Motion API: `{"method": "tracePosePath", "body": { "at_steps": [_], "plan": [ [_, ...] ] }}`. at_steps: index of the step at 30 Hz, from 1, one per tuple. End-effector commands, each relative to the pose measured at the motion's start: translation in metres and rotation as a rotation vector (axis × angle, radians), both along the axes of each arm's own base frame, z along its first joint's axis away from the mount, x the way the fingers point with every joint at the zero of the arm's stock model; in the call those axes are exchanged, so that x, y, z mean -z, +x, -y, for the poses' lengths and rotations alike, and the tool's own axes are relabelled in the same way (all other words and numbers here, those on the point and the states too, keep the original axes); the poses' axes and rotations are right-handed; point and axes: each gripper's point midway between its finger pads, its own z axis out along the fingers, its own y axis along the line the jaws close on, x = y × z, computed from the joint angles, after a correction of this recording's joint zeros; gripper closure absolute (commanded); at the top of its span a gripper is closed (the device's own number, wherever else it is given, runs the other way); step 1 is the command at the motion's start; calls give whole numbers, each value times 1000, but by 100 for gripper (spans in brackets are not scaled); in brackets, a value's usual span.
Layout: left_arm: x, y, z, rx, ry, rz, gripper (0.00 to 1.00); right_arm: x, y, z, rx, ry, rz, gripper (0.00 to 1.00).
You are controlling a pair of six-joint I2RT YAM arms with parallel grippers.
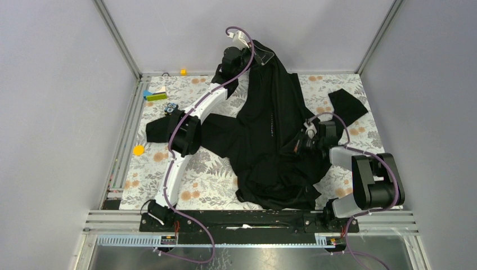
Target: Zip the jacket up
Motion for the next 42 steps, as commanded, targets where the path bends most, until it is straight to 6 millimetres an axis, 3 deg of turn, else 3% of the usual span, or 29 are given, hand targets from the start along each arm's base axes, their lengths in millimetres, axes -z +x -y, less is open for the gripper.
{"method": "tracePosePath", "body": {
  "at_steps": [1, 5, 13, 18, 23, 26, 30, 33, 35, 38, 40, 42],
  "plan": [
    [-55, 15, -17, -40, -104, 156, 100, 13, -69, -9, -134, 28, -96, 100],
    [-44, 20, -10, -31, -108, 149, 100, 11, -105, -15, -184, -12, -109, 100],
    [-14, 38, -15, -115, -55, 119, 100, 9, -193, -4, -223, -3, -291, 100],
    [2, 48, -16, -146, -36, 102, 100, -9, -222, -1, -219, 31, -264, 100],
    [10, 50, -16, -156, -14, 96, 100, -3, -240, 1, -209, 57, -265, 100],
    [15, 48, -13, -144, -9, 82, 100, -2, -240, 1, -185, 76, -238, 100],
    [32, 39, -4, -133, -2, 40, 98, -22, -215, -5, -134, 133, -122, 71],
    [44, 28, 4, -106, -2, -10, 63, -34, -196, 0, -92, 47, -31, 46],
    [49, 21, 6, -78, 5, -65, 40, -46, -183, 6, -72, -40, 36, 22],
    [43, -2, 2, -26, 47, -140, 23, -70, -160, 22, -31, -199, 140, 12],
    [29, -25, -8, -17, 69, -176, 10, -91, -141, 37, 19, -318, 218, 2],
    [14, -56, -22, -23, 89, -194, 1, -112, -118, 59, 114, -459, 280, 1]
  ]
}}
